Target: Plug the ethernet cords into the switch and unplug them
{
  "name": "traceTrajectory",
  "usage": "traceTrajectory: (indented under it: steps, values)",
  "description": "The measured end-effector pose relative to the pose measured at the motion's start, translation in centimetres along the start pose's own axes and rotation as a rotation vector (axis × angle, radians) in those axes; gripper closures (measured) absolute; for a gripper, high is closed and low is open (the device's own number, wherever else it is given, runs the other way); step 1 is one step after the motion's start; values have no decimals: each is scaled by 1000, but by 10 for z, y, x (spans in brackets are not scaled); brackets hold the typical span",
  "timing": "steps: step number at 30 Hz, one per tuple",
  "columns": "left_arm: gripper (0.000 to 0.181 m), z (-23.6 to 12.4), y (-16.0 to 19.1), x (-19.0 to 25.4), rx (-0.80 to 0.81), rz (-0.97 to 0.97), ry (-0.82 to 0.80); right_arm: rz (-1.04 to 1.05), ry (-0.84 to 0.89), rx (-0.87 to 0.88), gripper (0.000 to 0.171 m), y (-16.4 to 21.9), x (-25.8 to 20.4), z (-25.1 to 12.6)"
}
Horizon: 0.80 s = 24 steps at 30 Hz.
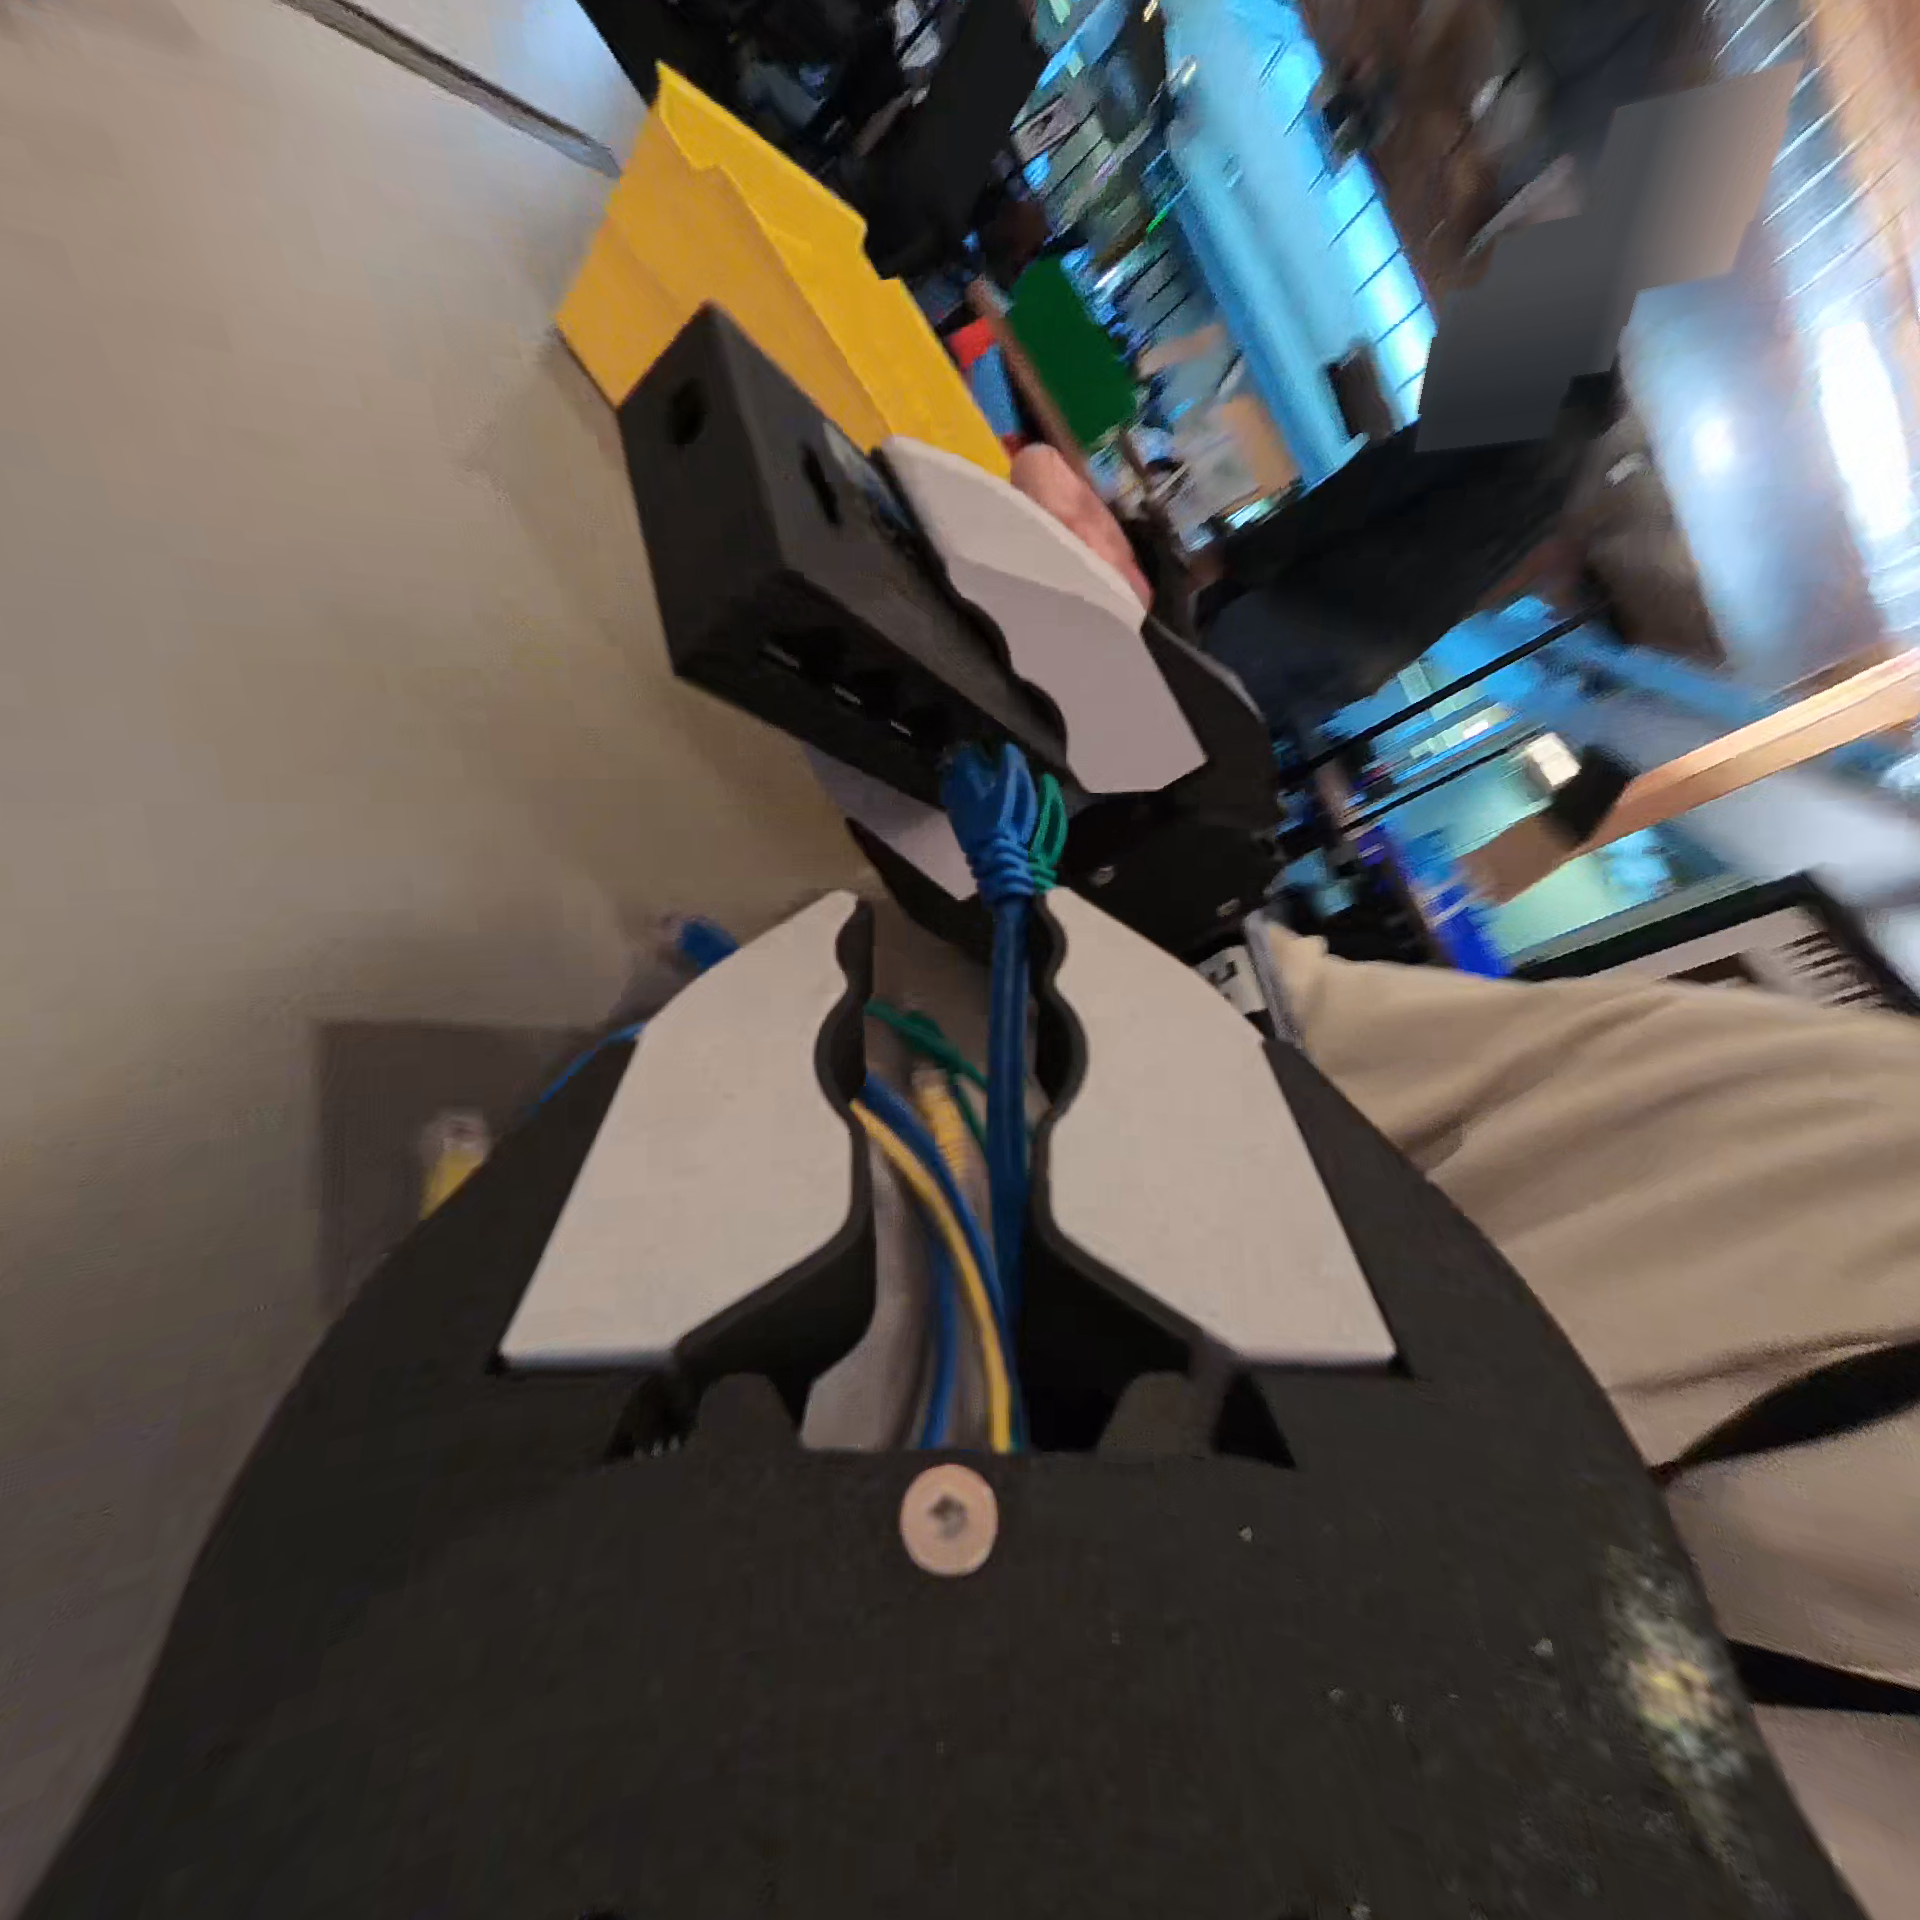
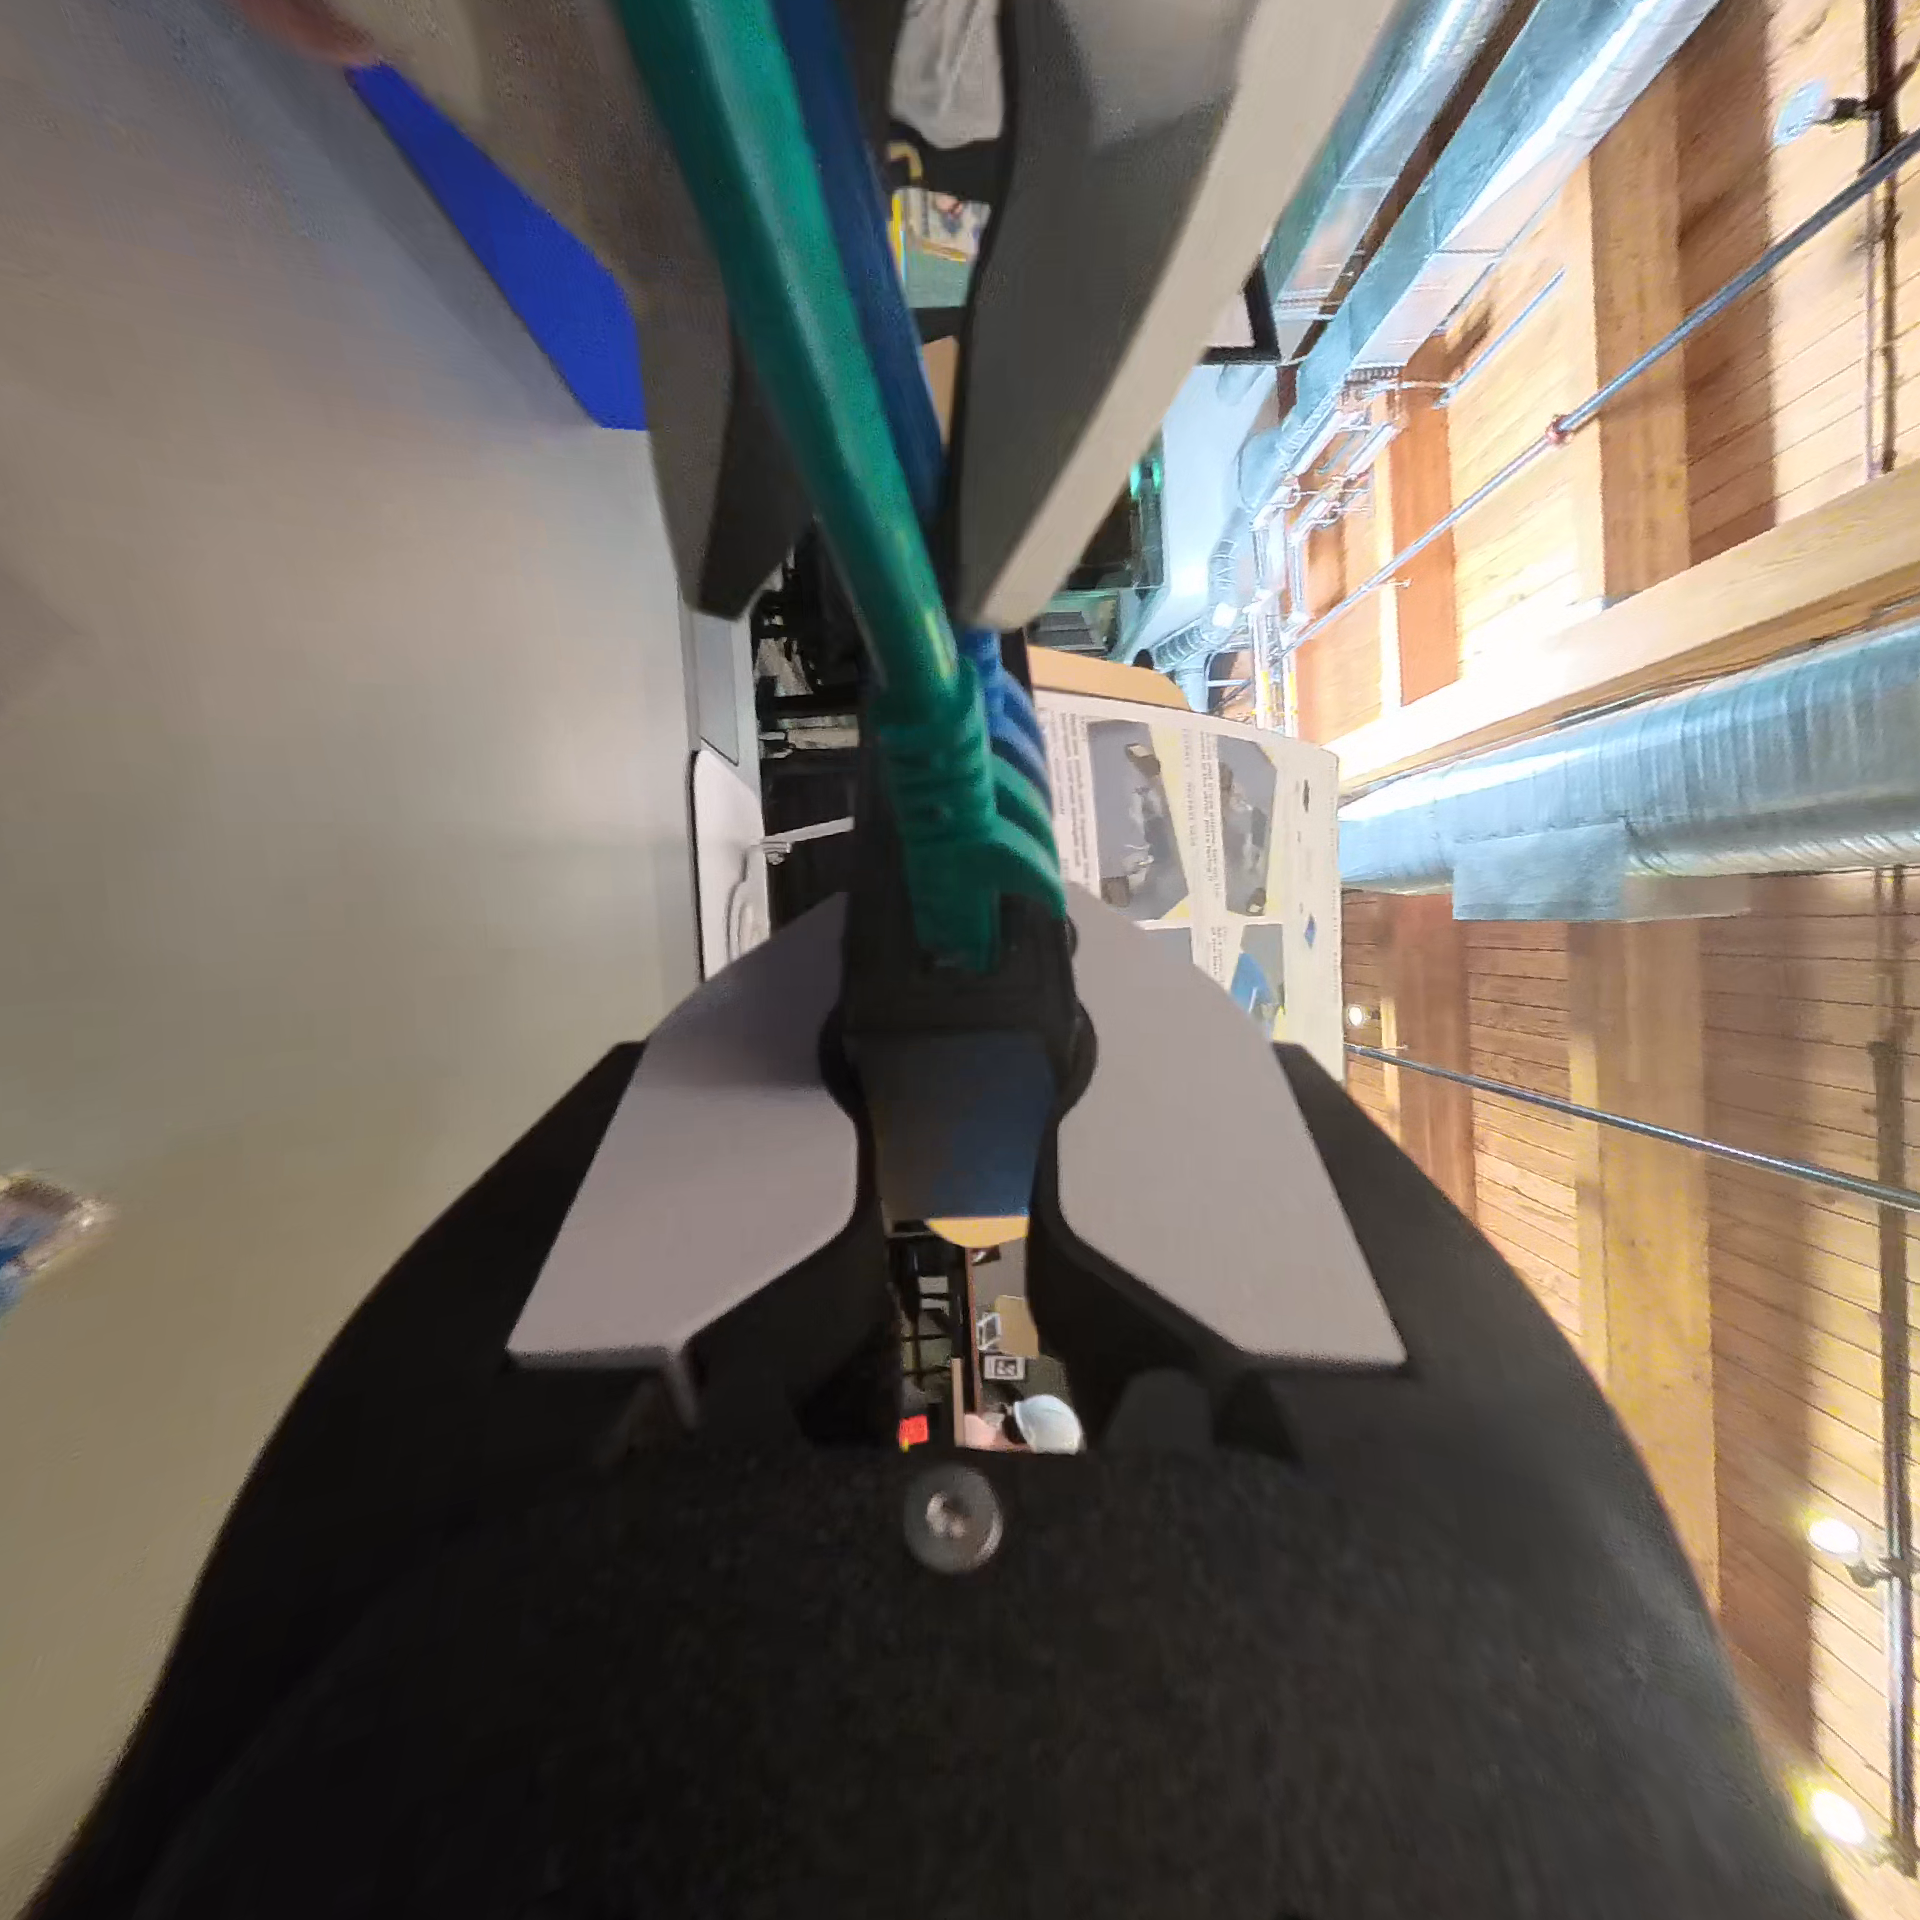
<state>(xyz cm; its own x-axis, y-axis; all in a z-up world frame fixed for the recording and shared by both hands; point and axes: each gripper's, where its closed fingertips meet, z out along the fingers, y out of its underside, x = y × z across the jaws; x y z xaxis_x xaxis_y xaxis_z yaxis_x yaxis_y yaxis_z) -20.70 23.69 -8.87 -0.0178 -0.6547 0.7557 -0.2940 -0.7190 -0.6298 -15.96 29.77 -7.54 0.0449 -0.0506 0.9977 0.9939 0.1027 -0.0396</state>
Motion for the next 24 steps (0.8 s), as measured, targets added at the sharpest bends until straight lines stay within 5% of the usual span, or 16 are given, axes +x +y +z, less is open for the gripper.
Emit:
traceTrajectory:
  steps: [6,12,24]
  values:
    - [148,0,-12,5,150,-294,226,-79,-8,-26,143,5,-11,5]
    - [167,3,-6,-8,111,-283,123,-124,-10,19,143,-12,-16,2]
    - [169,5,5,-10,12,-203,77,-148,-16,19,142,-14,-20,0]
